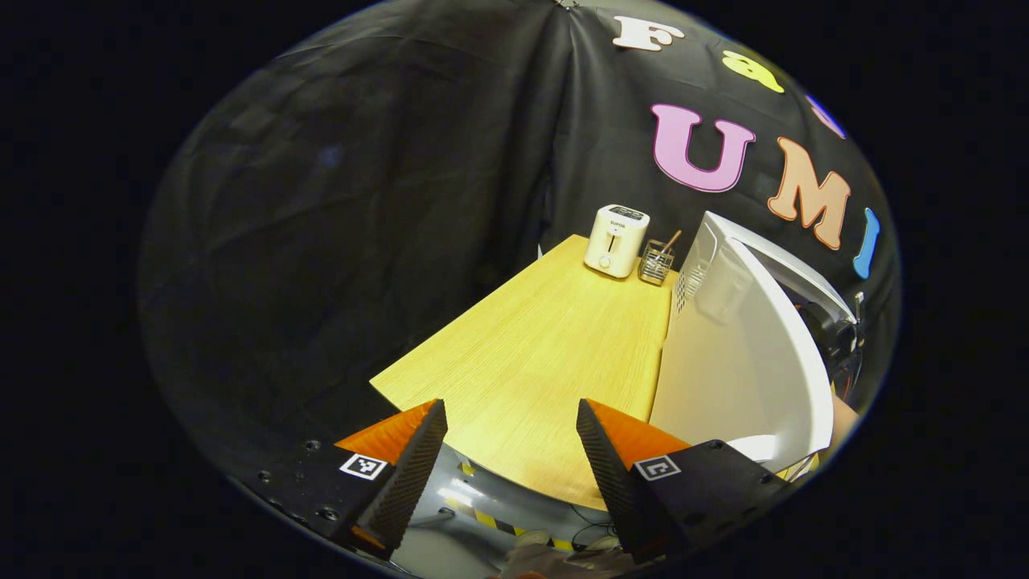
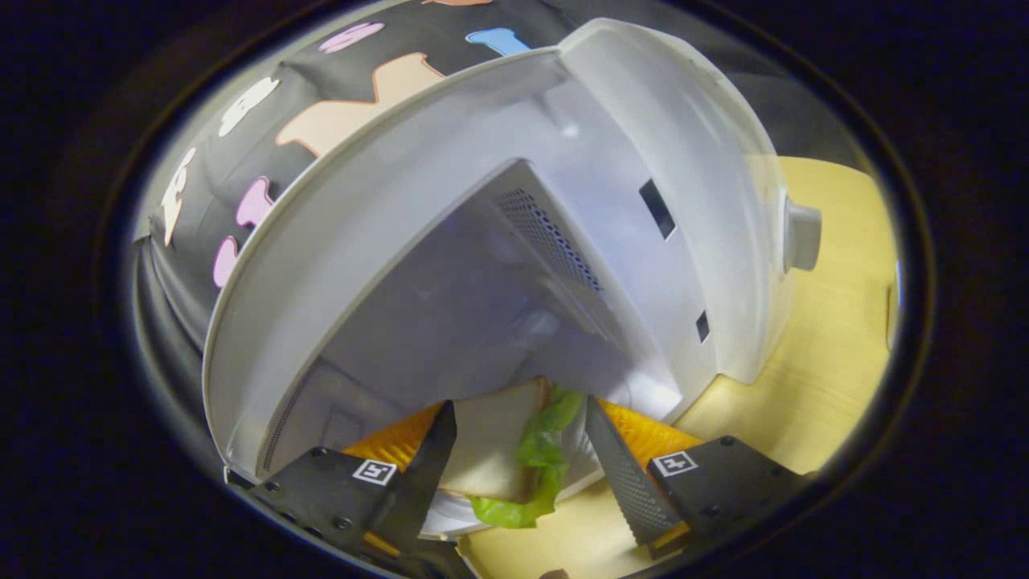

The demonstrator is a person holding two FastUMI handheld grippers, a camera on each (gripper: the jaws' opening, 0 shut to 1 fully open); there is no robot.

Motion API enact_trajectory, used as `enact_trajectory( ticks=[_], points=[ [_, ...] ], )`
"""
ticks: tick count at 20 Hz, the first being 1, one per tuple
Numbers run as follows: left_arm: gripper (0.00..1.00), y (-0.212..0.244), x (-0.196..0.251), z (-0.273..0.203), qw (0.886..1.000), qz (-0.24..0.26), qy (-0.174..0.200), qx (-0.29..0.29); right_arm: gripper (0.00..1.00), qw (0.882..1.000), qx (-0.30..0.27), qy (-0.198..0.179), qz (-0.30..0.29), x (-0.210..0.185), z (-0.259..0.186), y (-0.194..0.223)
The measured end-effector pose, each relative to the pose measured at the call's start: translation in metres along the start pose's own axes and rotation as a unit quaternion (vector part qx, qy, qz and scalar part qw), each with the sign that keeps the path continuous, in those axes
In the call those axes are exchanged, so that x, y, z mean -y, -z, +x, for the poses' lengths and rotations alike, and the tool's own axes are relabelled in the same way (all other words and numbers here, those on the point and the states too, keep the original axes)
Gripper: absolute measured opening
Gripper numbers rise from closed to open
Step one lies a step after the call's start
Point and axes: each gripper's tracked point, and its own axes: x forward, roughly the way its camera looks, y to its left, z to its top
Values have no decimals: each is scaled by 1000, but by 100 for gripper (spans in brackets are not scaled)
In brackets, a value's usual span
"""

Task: Open the microwave oven with the left hand, put the food in, and close the microwave oven.

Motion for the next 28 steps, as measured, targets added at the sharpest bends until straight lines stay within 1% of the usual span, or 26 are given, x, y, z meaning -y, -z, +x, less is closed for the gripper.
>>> enact_trajectory(
  ticks=[6,11,13,14,15,16,21,24,25,26,28],
  points=[
    [96,0,5,2,1000,3,12,3,89,999,-2,-3,-39,7,-20,-6],
    [96,2,14,3,1000,8,23,3,90,997,-13,-26,-67,4,-52,-7],
    [96,4,16,2,1000,9,28,2,90,996,-27,-32,-73,5,-69,-6],
    [96,4,16,1,999,10,30,1,99,996,-37,-36,-75,7,-79,-5],
    [96,5,18,1,999,11,32,0,90,995,-42,-37,-79,11,-89,-7],
    [96,5,20,1,999,12,35,-1,90,995,-45,-38,-86,15,-99,-9],
    [94,2,31,2,998,27,56,4,90,991,-33,-47,-123,34,-154,-43],
    [93,3,37,1,997,36,71,5,91,988,-21,-46,-145,48,-185,-67],
    [89,1,40,1,996,40,77,7,90,988,-13,-44,-150,54,-195,-78],
    [88,0,43,2,996,45,81,10,99,987,-6,-40,-158,62,-205,-89],
    [83,-2,46,-1,994,54,89,17,99,983,8,-30,-183,79,-222,-109]
  ],
)
